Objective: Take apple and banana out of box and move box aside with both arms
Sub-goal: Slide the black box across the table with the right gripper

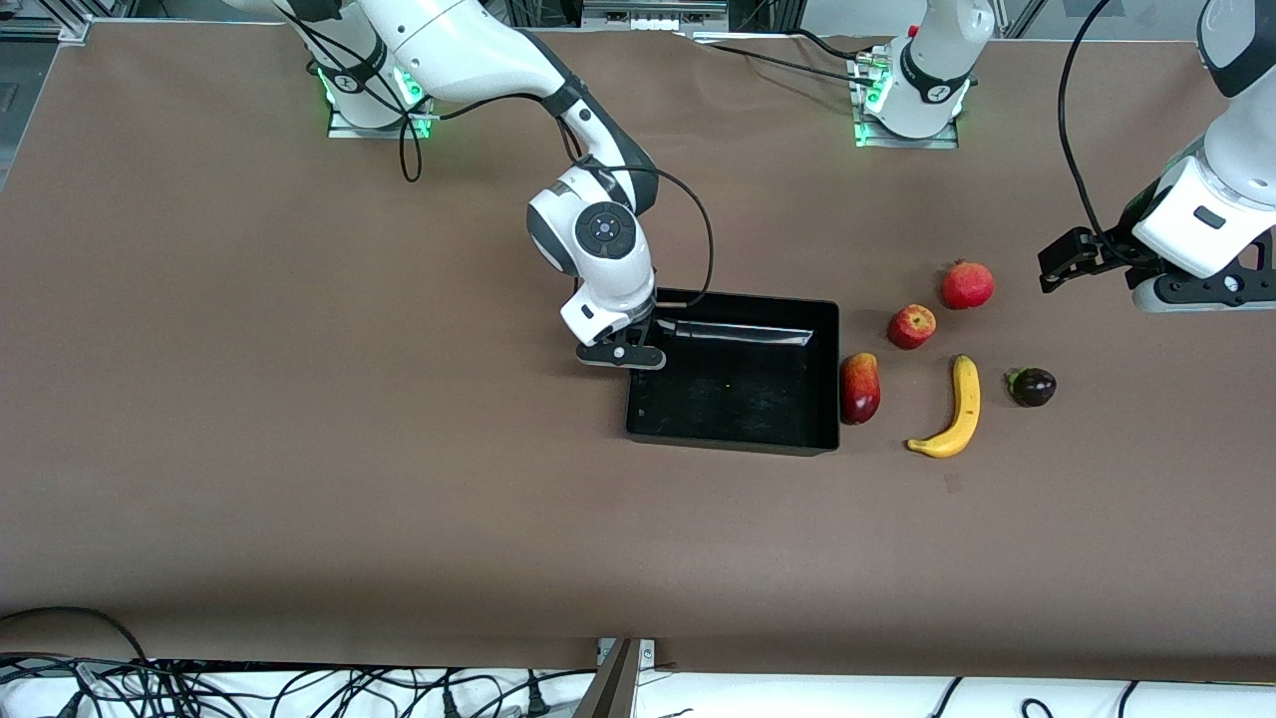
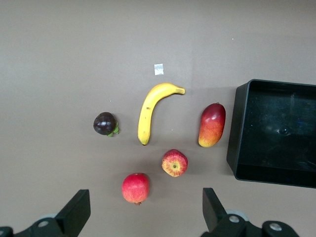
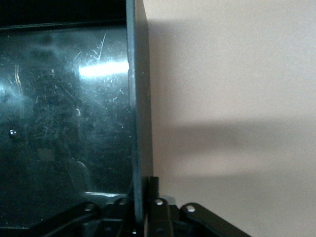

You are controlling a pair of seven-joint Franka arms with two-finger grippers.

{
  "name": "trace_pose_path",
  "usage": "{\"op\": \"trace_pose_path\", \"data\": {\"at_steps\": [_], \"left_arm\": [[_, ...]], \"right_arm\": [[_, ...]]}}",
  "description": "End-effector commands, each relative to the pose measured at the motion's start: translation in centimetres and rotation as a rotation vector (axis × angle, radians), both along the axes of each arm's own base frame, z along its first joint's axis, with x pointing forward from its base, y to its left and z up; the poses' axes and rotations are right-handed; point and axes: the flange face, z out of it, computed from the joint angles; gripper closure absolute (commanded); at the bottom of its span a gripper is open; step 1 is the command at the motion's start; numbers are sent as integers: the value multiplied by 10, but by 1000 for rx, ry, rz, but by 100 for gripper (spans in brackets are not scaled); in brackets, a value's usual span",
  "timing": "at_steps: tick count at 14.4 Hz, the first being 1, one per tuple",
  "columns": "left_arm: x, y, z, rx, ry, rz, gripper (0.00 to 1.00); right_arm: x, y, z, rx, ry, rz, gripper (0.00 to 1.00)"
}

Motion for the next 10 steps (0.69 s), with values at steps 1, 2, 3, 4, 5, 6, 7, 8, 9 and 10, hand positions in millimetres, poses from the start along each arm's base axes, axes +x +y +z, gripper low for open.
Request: {"op": "trace_pose_path", "data": {"at_steps": [1,2,3,4,5,6,7,8,9,10], "left_arm": [[-3,-4,3,22,-5,-2,0],[-2,-5,3,23,-6,-3,0],[-2,-8,3,22,-4,-1,0],[-2,-9,2,22,-3,3,0],[-2,-9,3,22,-4,0,0],[-2,-9,3,22,-4,2,0],[-2,-9,2,22,-3,3,0],[-2,-9,3,22,-5,5,0],[-2,-9,3,22,-5,6,0],[-2,-9,3,22,-5,8,0]], "right_arm": [[6,-2,12,-8,-24,43,100],[14,-9,22,-10,-30,41,100],[16,-14,31,-21,-22,40,100],[24,-25,48,-30,-21,42,100],[32,-39,63,-46,-9,61,100],[43,-60,84,-62,5,77,100],[54,-83,102,-73,21,93,100],[67,-110,117,-81,30,112,100],[78,-141,126,-84,38,140,100],[89,-177,132,-80,41,167,100]]}}
